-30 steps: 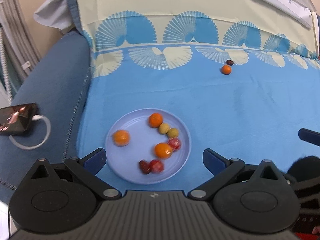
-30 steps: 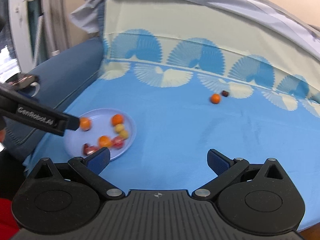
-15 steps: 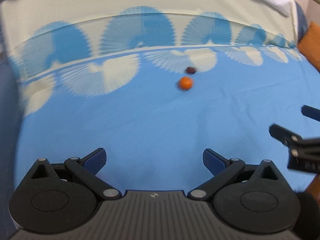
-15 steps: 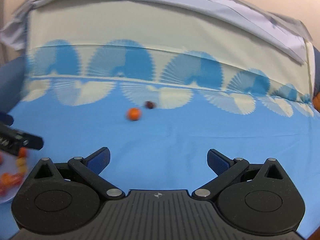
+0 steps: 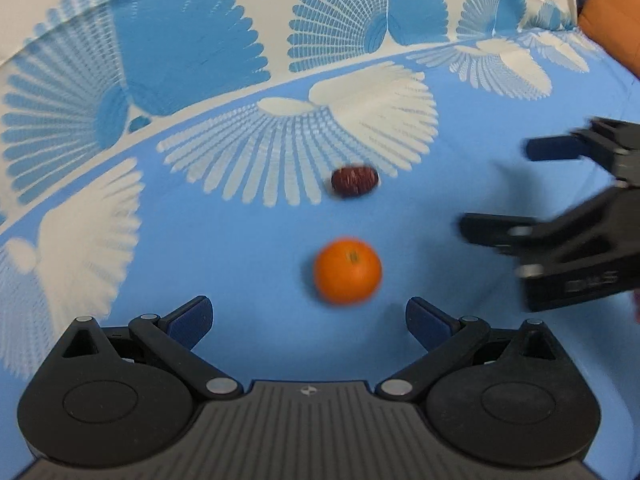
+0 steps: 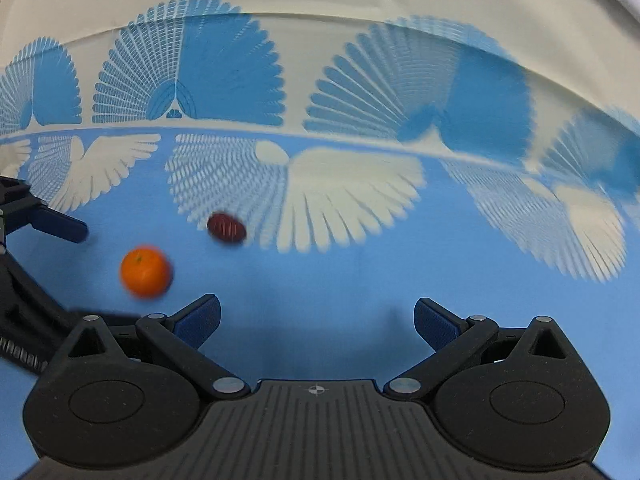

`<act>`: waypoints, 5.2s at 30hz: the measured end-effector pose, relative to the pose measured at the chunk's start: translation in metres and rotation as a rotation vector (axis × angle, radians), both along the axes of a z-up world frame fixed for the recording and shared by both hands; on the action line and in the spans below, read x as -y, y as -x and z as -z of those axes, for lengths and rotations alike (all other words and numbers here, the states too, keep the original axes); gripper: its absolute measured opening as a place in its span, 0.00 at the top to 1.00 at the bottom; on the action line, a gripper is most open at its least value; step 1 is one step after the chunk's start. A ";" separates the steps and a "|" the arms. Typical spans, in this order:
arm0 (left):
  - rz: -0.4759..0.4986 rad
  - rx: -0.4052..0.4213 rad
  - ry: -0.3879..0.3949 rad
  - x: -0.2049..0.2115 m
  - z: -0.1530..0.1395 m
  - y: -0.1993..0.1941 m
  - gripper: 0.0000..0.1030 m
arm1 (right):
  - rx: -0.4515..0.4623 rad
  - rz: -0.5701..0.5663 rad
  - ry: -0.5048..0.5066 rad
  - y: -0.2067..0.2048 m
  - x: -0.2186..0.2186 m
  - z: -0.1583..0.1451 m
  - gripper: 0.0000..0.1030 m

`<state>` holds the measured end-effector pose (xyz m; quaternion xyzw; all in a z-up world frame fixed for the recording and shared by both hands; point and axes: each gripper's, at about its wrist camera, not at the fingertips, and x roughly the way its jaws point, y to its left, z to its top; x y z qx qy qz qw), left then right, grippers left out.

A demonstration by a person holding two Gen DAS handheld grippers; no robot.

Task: Organize fruits

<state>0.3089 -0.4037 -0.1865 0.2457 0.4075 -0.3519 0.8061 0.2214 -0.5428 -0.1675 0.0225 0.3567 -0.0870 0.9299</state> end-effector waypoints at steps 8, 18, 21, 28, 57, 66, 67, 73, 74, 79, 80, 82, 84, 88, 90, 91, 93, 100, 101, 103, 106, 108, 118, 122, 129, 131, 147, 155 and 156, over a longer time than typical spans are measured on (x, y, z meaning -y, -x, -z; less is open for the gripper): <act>0.134 0.050 0.015 0.007 0.003 -0.016 0.03 | -0.011 -0.101 0.015 -0.061 -0.006 0.016 0.01; 0.148 -0.032 0.108 -0.008 -0.019 -0.003 0.63 | -0.003 -0.064 0.039 -0.056 -0.022 -0.001 0.78; 0.088 -0.039 0.123 -0.032 -0.039 0.007 0.63 | 0.019 0.042 0.034 -0.027 -0.014 -0.016 0.78; -0.107 0.009 0.065 -0.123 -0.102 0.068 0.63 | 0.122 0.095 0.013 0.086 -0.051 -0.079 0.78; -0.512 0.042 -0.004 -0.402 -0.185 0.353 0.63 | 0.068 -0.325 -0.019 0.358 -0.408 -0.137 0.78; -0.525 0.076 0.033 -0.413 -0.196 0.365 0.63 | 0.090 -0.343 0.021 0.367 -0.420 -0.147 0.78; -0.525 0.075 0.036 -0.413 -0.196 0.365 0.63 | 0.090 -0.343 0.024 0.368 -0.420 -0.147 0.78; -0.522 0.064 0.039 -0.413 -0.194 0.362 0.63 | 0.081 -0.344 0.029 0.365 -0.421 -0.146 0.78; -0.522 0.060 0.038 -0.412 -0.193 0.361 0.63 | 0.078 -0.345 0.030 0.364 -0.421 -0.146 0.78; -0.521 0.043 0.035 -0.414 -0.188 0.355 0.63 | 0.060 -0.350 0.030 0.359 -0.422 -0.144 0.78; -0.522 0.040 0.034 -0.414 -0.187 0.353 0.63 | 0.055 -0.352 0.029 0.358 -0.422 -0.143 0.78; -0.521 0.031 0.031 -0.413 -0.185 0.350 0.63 | 0.046 -0.354 0.028 0.356 -0.422 -0.142 0.78; -0.521 0.022 0.030 -0.414 -0.182 0.346 0.63 | 0.038 -0.355 0.026 0.353 -0.423 -0.141 0.78; -0.527 0.016 0.029 -0.417 -0.179 0.335 0.63 | 0.027 -0.361 0.026 0.343 -0.423 -0.140 0.78; -0.533 0.012 0.034 -0.419 -0.179 0.326 0.63 | 0.030 -0.364 0.029 0.337 -0.424 -0.139 0.78; -0.538 0.012 0.035 -0.420 -0.180 0.322 0.63 | 0.031 -0.365 0.026 0.333 -0.425 -0.139 0.78; -0.551 0.015 0.038 -0.423 -0.180 0.310 0.63 | 0.031 -0.365 0.017 0.323 -0.426 -0.139 0.78; -0.566 -0.005 0.024 -0.422 -0.172 0.263 0.63 | 0.016 -0.370 0.011 0.274 -0.431 -0.130 0.78; -0.568 -0.008 0.021 -0.421 -0.169 0.257 0.63 | 0.010 -0.367 0.010 0.265 -0.431 -0.127 0.78; -0.569 -0.014 0.015 -0.417 -0.163 0.243 0.63 | -0.003 -0.365 0.005 0.247 -0.430 -0.120 0.78; -0.574 -0.034 0.002 -0.412 -0.151 0.219 0.63 | -0.026 -0.367 0.002 0.221 -0.429 -0.109 0.78; -0.574 -0.050 -0.007 -0.409 -0.141 0.203 0.63 | -0.035 -0.369 0.006 0.204 -0.429 -0.101 0.78; -0.560 -0.084 -0.054 -0.390 -0.099 0.147 0.62 | -0.075 -0.418 0.050 0.143 -0.432 -0.055 0.78; -0.549 -0.076 -0.080 -0.386 -0.084 0.137 0.62 | -0.099 -0.446 0.054 0.129 -0.433 -0.041 0.78; -0.545 0.016 -0.055 -0.387 -0.087 0.138 0.00 | -0.124 -0.435 0.028 0.108 -0.431 -0.032 0.37; -0.530 0.023 -0.051 -0.388 -0.097 0.146 0.00 | -0.116 -0.400 0.048 0.117 -0.426 -0.042 0.26; -0.567 0.047 -0.040 -0.411 -0.150 0.257 0.00 | -0.033 -0.273 -0.026 0.249 -0.430 -0.105 0.01; -0.557 0.063 -0.029 -0.411 -0.162 0.293 0.00 | -0.004 -0.215 -0.004 0.284 -0.425 -0.114 0.01; -0.554 0.068 -0.027 -0.410 -0.163 0.296 0.00 | 0.000 -0.208 -0.001 0.287 -0.425 -0.115 0.01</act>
